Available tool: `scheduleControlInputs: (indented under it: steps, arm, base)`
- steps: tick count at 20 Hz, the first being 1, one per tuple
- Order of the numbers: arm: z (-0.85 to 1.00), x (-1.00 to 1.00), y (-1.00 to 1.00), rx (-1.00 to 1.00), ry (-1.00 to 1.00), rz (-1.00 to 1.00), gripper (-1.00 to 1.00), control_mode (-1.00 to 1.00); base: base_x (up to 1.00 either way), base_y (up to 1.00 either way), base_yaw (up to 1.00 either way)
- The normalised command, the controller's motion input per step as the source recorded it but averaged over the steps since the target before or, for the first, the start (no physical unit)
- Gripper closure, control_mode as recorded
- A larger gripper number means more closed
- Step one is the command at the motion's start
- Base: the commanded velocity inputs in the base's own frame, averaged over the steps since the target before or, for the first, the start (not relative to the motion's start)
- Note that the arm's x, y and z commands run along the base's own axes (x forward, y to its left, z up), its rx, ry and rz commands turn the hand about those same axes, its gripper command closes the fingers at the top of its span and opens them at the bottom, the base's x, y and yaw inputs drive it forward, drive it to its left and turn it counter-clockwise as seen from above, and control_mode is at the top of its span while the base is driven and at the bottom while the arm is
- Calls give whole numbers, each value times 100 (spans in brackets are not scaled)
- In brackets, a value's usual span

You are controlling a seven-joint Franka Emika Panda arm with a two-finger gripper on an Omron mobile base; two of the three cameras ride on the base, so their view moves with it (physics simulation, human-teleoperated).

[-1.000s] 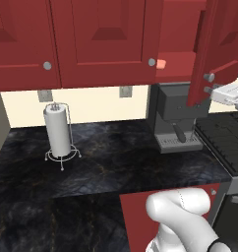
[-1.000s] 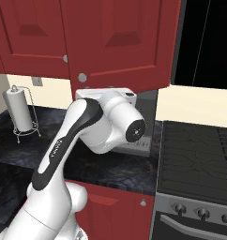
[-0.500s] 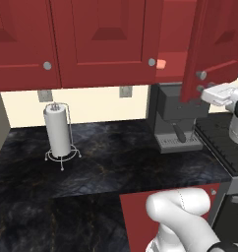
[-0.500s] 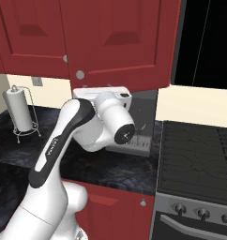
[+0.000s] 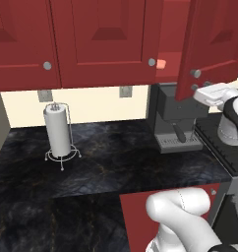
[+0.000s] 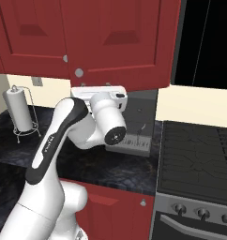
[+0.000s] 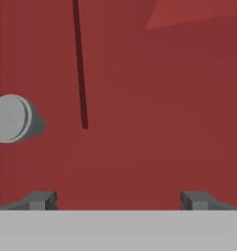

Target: Pick up the dish brush and bar soap from the sink, and place them back in the cabinet, and close the cabinet doors.

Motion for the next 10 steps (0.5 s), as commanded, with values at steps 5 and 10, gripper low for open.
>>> scheduleControlInputs:
  steps: [5,10]
  arm:
    - [0,20,25,0,0,-6,-100,-100]
    - [3,29,20,0,0,-7,-100,-100]
  base:
    - [0,0,0]
    - [0,0,0]
